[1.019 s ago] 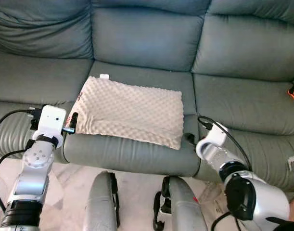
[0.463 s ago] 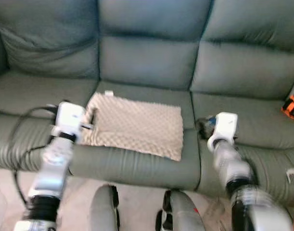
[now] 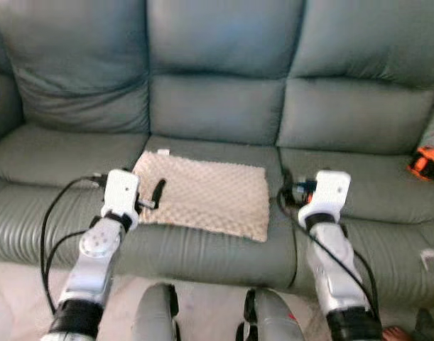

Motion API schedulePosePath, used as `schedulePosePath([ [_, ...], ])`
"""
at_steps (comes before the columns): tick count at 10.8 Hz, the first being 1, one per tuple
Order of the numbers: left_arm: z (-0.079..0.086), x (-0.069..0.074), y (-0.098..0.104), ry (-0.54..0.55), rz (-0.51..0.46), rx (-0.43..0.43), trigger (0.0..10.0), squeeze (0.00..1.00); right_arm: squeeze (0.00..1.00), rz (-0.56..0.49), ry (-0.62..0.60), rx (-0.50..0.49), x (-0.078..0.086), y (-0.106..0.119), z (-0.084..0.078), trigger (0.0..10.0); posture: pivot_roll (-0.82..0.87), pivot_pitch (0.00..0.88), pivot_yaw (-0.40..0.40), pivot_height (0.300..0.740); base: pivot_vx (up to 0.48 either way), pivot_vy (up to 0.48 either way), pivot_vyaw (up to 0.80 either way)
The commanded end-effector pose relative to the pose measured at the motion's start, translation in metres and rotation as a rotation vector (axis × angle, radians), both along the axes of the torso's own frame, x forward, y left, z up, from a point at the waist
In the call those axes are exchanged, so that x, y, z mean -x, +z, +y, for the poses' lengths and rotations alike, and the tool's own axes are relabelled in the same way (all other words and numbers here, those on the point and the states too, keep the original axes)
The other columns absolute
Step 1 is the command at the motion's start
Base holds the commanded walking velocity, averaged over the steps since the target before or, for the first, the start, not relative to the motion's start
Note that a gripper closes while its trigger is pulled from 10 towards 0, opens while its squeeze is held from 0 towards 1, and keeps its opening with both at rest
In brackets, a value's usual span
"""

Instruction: Move the pillow to the sofa

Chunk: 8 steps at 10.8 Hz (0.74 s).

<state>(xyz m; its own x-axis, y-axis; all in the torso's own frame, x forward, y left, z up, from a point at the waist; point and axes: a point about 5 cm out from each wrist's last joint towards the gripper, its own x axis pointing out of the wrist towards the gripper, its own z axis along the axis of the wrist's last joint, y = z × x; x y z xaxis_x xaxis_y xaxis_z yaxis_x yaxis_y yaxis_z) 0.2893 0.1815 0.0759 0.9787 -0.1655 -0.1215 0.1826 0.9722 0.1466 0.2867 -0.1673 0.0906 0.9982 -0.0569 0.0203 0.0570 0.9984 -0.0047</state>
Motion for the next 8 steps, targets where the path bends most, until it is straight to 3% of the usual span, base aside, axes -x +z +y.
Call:
schedulePosePath([
  [1,0.000,-0.007,0.008,0.020,-0.040,0.011,10.0,0.00,0.00,-0.041,0.013,-0.002,-0.008,0.016,0.001,10.0,-0.05,0.000,0.004,0.719,0.000,0.000,0.00],
  [3,-0.004,-0.013,0.007,0.037,-0.046,0.021,10.0,0.00,0.00,-0.052,0.015,0.002,-0.019,0.024,-0.003,10.0,-0.05,0.000,-0.005,0.740,0.000,0.000,0.00],
  [8,-0.004,-0.024,0.007,0.076,-0.058,0.041,10.0,0.00,0.00,-0.035,0.047,0.005,-0.017,0.021,0.000,10.0,-0.06,0.000,-0.005,0.740,0.000,0.000,0.00],
])
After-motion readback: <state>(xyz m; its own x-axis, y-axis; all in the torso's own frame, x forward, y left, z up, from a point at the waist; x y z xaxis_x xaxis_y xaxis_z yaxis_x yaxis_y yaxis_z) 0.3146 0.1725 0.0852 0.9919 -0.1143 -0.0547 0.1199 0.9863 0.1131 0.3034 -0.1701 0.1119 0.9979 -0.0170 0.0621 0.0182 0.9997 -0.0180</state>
